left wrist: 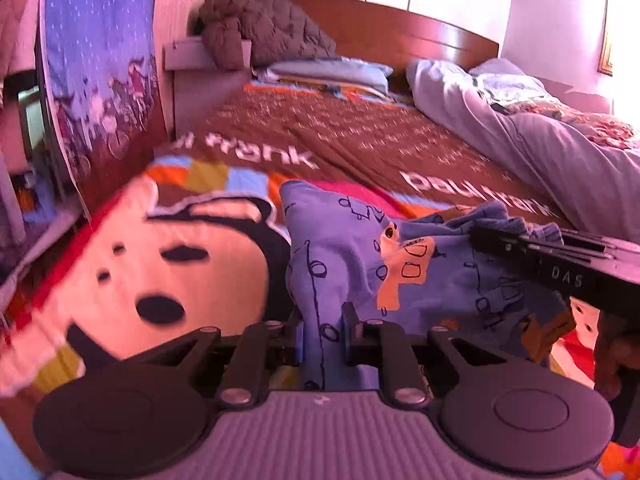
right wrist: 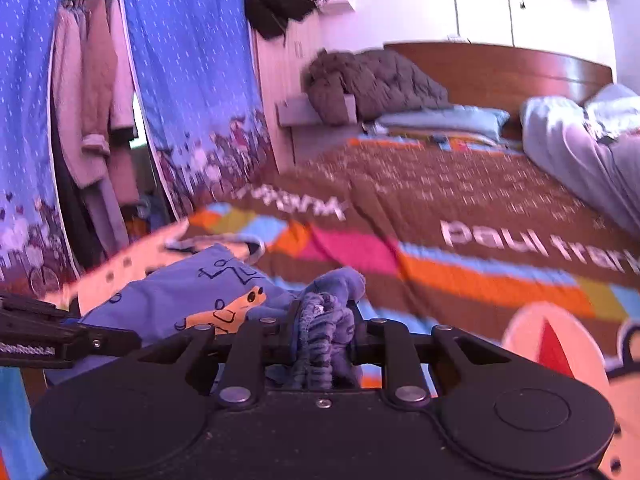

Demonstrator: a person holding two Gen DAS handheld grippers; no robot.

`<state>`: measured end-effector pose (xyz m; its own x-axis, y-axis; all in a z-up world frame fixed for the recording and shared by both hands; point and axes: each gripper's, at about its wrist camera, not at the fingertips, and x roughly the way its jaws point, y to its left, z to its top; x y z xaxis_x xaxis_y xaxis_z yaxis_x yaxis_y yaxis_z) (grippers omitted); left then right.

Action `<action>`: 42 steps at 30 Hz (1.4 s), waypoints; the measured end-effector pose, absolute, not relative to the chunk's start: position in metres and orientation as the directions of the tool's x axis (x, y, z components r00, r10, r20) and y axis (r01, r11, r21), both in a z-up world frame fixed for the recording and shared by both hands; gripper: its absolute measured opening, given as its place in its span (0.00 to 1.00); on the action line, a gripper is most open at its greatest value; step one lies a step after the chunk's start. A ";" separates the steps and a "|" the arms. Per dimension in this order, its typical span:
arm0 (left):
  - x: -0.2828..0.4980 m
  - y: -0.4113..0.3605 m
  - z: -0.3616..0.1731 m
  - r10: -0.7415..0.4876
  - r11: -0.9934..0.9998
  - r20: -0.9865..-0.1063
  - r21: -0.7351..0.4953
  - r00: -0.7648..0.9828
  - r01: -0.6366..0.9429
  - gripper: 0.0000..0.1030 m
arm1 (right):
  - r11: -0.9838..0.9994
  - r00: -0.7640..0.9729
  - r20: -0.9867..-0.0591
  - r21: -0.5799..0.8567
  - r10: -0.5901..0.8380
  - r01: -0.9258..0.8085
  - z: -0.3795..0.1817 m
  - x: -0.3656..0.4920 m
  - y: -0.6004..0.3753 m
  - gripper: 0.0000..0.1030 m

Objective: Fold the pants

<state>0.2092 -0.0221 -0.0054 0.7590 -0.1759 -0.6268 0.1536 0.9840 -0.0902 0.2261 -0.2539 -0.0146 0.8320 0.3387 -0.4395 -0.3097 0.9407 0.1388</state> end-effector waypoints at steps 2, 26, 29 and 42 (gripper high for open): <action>0.221 -0.012 -0.011 -0.165 0.986 -0.631 -0.108 0.758 0.124 0.19 | 0.937 0.833 -0.429 0.141 0.349 -0.320 -0.013 0.242 -0.246 0.21; 0.188 0.013 0.011 -0.054 0.998 -0.623 -0.062 0.781 0.019 0.96 | 0.953 0.811 -0.504 0.209 0.296 -0.218 -0.021 0.229 -0.234 0.89; 0.167 0.013 0.024 -0.032 0.999 -0.601 -0.041 0.798 0.009 1.00 | 0.952 0.831 -0.471 0.220 0.296 -0.215 0.003 0.199 -0.234 0.96; 0.068 0.019 0.042 0.013 1.000 -0.566 0.022 0.824 0.000 1.00 | 0.959 0.874 -0.415 0.224 0.253 -0.171 0.039 0.082 -0.230 0.99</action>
